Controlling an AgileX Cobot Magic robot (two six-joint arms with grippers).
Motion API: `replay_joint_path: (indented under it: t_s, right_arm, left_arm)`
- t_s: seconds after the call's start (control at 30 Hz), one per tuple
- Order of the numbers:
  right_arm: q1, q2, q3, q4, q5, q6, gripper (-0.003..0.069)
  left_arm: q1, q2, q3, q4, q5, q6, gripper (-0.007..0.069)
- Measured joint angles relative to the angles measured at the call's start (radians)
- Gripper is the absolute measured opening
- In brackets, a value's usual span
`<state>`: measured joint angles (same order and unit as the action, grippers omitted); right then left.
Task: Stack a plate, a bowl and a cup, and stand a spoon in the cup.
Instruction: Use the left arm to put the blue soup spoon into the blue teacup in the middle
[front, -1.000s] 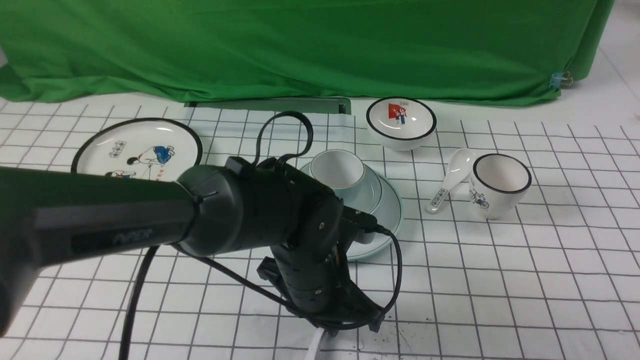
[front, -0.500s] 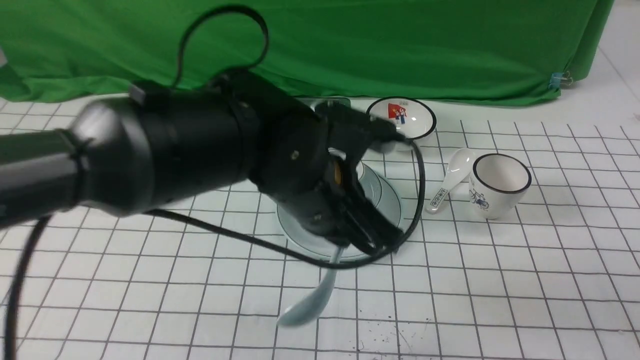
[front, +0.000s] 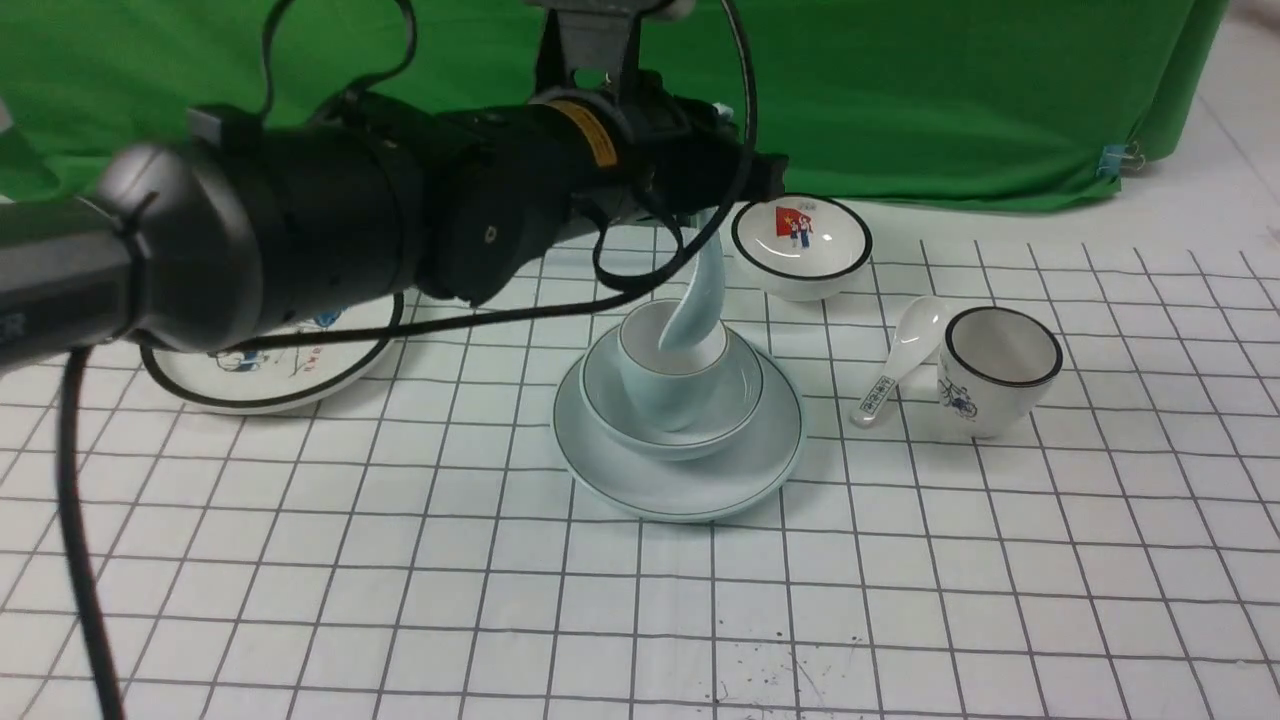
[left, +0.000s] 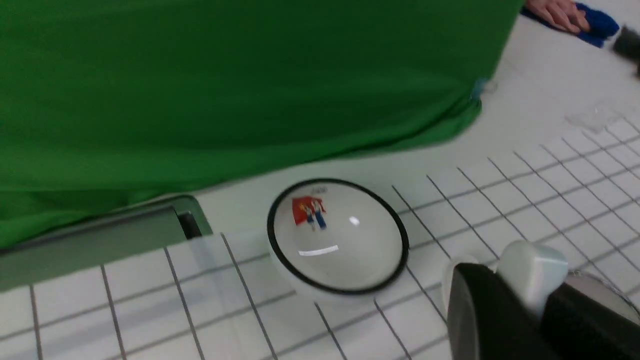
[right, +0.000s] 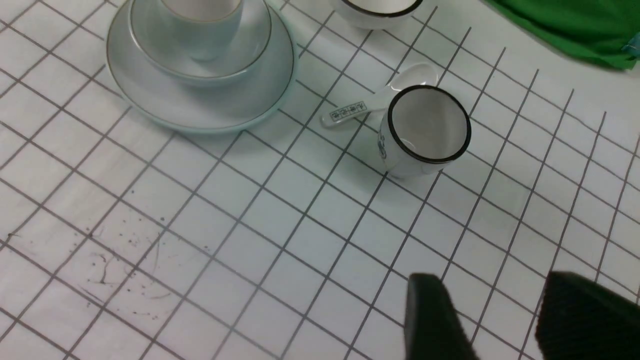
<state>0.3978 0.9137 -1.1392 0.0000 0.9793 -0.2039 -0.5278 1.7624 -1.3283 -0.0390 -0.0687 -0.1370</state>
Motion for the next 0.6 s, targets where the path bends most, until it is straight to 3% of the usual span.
replay_joint_path:
  t_s: [0.17,0.43,0.6]
  right_arm:
    - [0.0,0.0,0.0,0.0,-0.02,-0.002,0.0337]
    - [0.0,0.0,0.0,0.0,-0.03,-0.003,0.0337]
    - [0.0,0.0,0.0,0.0,-0.033,-0.003,0.0337]
  left_arm:
    - [0.021,0.091,0.0,-0.005,-0.133,-0.002,-0.0009]
    - [0.055,0.161,0.0,-0.007,-0.146,-0.003,0.0003]
    - [0.06,0.16,0.0,-0.007,-0.139,-0.003,0.0103]
